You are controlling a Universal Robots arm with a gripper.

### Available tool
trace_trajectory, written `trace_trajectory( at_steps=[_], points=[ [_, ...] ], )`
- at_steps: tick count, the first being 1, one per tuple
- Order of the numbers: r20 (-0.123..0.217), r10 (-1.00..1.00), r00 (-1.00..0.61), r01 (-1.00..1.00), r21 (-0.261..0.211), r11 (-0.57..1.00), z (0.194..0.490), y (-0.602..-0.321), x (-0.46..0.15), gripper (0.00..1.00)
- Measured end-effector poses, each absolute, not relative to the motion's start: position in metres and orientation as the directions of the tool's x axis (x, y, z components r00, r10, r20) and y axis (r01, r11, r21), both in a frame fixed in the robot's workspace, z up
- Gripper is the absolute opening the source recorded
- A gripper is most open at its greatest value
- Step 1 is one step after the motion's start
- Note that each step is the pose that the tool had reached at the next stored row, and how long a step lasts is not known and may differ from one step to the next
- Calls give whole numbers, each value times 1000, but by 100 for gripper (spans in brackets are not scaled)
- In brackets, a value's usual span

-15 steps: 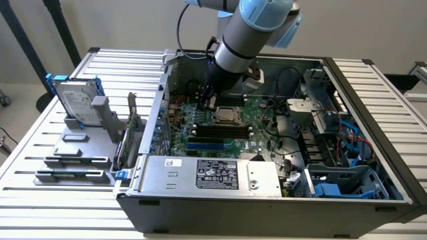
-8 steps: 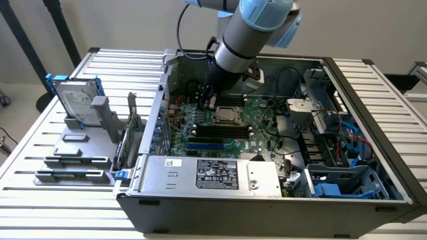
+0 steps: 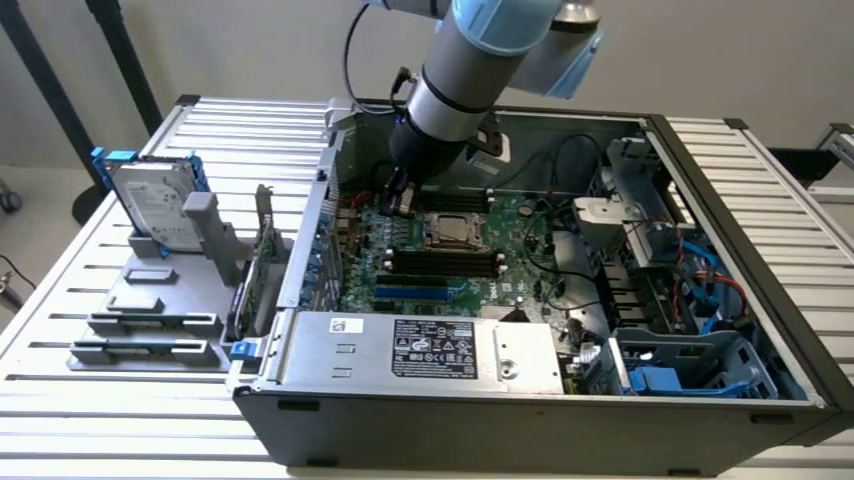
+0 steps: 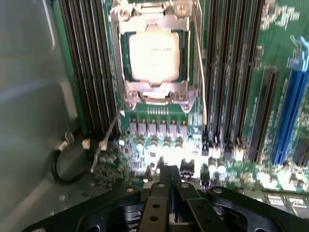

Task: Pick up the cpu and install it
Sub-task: 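Install the first cpu locking lever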

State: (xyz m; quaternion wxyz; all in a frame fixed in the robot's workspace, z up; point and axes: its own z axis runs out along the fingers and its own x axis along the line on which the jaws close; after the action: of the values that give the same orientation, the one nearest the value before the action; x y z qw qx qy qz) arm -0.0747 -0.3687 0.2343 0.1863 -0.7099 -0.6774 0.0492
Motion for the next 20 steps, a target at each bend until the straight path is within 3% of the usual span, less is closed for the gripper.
trace_trajectory(
  at_steps=[20],
  points=[
    [186,908,375,894,-331,-302,237,-369,-77,11]
  ],
)
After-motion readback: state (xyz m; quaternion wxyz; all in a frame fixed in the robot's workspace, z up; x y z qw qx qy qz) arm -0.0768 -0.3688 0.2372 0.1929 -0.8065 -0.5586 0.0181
